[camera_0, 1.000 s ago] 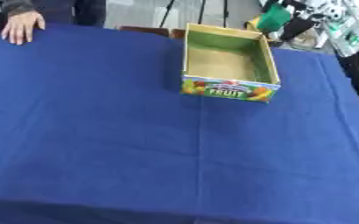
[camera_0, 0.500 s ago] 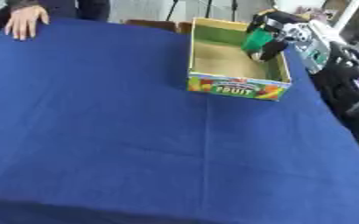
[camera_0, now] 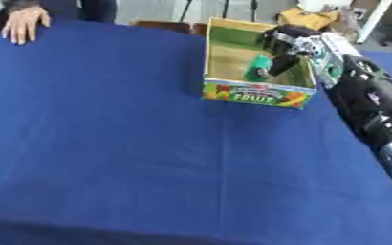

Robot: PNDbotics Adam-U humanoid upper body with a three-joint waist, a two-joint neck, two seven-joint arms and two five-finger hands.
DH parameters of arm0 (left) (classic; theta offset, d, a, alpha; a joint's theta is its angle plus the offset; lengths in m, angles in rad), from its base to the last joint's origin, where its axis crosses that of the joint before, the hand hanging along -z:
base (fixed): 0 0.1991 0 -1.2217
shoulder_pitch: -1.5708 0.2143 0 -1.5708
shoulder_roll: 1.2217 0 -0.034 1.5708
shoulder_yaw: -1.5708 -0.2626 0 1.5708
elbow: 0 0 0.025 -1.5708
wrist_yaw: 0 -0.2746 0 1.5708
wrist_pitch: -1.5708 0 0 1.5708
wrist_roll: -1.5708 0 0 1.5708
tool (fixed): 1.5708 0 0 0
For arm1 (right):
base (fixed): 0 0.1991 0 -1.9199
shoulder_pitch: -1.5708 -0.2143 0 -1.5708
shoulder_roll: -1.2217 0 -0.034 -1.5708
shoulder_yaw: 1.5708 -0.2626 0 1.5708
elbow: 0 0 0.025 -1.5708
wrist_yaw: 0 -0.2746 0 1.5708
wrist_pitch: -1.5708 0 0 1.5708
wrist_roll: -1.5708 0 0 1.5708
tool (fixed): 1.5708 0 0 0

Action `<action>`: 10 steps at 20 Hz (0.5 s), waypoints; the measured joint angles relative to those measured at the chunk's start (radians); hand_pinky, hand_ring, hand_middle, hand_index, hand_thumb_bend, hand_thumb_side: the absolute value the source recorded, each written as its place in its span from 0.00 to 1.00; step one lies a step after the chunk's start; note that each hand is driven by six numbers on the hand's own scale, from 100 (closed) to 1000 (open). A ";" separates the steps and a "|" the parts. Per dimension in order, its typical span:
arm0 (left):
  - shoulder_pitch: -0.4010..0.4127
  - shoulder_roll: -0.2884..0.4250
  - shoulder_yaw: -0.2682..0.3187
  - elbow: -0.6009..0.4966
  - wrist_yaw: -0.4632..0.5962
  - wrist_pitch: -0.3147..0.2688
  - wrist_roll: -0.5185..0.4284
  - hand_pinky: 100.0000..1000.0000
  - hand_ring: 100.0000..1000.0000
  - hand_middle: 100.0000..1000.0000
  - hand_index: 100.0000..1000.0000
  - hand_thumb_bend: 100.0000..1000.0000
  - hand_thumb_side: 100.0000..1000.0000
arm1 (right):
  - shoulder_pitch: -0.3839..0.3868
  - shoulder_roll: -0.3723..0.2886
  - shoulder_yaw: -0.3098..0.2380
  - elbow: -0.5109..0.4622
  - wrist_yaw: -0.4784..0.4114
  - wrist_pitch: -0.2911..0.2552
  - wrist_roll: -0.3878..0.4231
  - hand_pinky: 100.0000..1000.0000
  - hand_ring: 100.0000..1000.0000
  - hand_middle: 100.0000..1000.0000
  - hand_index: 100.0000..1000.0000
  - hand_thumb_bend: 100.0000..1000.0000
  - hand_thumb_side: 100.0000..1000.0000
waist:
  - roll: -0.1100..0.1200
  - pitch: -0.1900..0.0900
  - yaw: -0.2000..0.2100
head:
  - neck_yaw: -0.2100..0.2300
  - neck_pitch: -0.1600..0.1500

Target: Pick up objects on the table and place them in the box.

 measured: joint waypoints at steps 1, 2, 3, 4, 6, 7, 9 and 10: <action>0.000 0.000 0.000 0.000 0.000 0.000 0.000 0.61 0.82 0.68 0.75 0.63 0.65 | 0.001 0.000 0.003 -0.012 -0.007 -0.006 -0.005 0.59 0.72 0.81 0.90 0.55 0.41 | 0.000 -0.001 -0.004 | 0.000 0.000; 0.000 0.000 0.000 0.000 0.000 0.000 0.000 0.61 0.82 0.68 0.75 0.63 0.65 | 0.005 0.000 0.006 -0.027 -0.016 -0.012 -0.010 0.59 0.72 0.81 0.90 0.56 0.42 | 0.000 -0.004 -0.009 | 0.000 0.000; 0.000 0.000 0.000 0.000 0.000 0.000 0.000 0.61 0.82 0.68 0.75 0.63 0.65 | 0.008 -0.001 0.009 -0.041 -0.026 -0.018 -0.016 0.59 0.72 0.81 0.90 0.57 0.43 | 0.000 -0.006 -0.013 | 0.000 0.000; 0.000 0.000 0.000 0.000 0.000 -0.001 0.001 0.61 0.82 0.68 0.75 0.63 0.65 | 0.011 -0.002 0.012 -0.059 -0.036 -0.023 -0.022 0.59 0.72 0.81 0.90 0.57 0.43 | 0.000 -0.006 -0.019 | 0.000 0.000; 0.001 0.000 0.000 0.000 0.000 -0.001 0.001 0.61 0.82 0.68 0.75 0.63 0.65 | 0.021 -0.008 0.018 -0.099 -0.055 -0.030 -0.040 0.59 0.71 0.81 0.91 0.53 0.44 | 0.000 -0.007 -0.029 | 0.003 0.000; 0.001 0.000 0.001 0.000 0.000 -0.001 0.002 0.61 0.82 0.68 0.75 0.63 0.65 | 0.029 -0.014 0.020 -0.123 -0.066 -0.033 -0.050 0.58 0.71 0.80 0.90 0.51 0.43 | 0.001 -0.009 -0.035 | 0.005 0.000; 0.003 0.000 0.001 0.000 0.000 -0.002 0.004 0.61 0.82 0.68 0.75 0.63 0.65 | 0.045 -0.033 0.027 -0.179 -0.100 -0.037 -0.071 0.56 0.68 0.77 0.90 0.46 0.41 | 0.003 -0.014 -0.046 | 0.010 0.000; 0.007 0.000 0.001 0.000 0.000 -0.002 0.005 0.61 0.82 0.68 0.75 0.63 0.65 | 0.054 -0.043 0.030 -0.211 -0.120 -0.038 -0.080 0.55 0.67 0.77 0.89 0.44 0.41 | 0.004 -0.016 -0.055 | 0.014 0.000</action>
